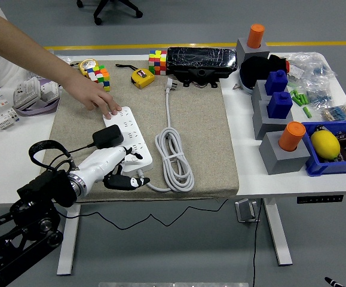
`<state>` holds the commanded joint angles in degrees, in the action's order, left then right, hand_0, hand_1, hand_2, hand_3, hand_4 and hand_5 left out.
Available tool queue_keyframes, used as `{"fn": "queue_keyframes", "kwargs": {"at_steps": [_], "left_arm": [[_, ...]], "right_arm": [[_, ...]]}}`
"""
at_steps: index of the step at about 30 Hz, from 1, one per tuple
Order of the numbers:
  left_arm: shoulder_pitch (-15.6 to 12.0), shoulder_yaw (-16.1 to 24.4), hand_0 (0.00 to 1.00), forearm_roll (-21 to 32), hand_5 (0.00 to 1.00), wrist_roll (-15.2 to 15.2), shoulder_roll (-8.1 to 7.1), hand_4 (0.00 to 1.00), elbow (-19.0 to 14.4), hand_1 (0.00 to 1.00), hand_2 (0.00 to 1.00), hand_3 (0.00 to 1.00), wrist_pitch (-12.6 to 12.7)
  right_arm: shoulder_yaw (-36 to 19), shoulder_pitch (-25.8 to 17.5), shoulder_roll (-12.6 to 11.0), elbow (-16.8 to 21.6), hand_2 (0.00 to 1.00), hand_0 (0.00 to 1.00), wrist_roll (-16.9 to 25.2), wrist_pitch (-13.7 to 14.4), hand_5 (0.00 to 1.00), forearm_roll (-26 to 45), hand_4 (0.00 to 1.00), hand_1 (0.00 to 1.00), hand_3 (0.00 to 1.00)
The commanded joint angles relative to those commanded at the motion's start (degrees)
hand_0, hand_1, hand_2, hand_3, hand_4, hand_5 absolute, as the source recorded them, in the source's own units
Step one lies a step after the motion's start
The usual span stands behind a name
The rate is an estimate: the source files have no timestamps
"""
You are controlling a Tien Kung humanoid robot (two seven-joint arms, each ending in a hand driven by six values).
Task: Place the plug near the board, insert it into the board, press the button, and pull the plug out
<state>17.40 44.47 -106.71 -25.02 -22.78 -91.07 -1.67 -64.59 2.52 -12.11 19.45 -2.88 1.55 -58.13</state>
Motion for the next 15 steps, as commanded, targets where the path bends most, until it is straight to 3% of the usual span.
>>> {"fn": "queue_keyframes", "kwargs": {"at_steps": [15], "left_arm": [[1.15, -0.54, 0.09, -0.37, 0.555, 0.04, 1.19, 0.86, 4.36, 0.049, 0.125, 0.807, 1.17]], "right_arm": [[-0.02, -0.02, -0.08, 0.04, 0.646, 0.65, -0.01, -0.01, 0.561, -0.01, 0.992, 0.647, 0.567]]}}
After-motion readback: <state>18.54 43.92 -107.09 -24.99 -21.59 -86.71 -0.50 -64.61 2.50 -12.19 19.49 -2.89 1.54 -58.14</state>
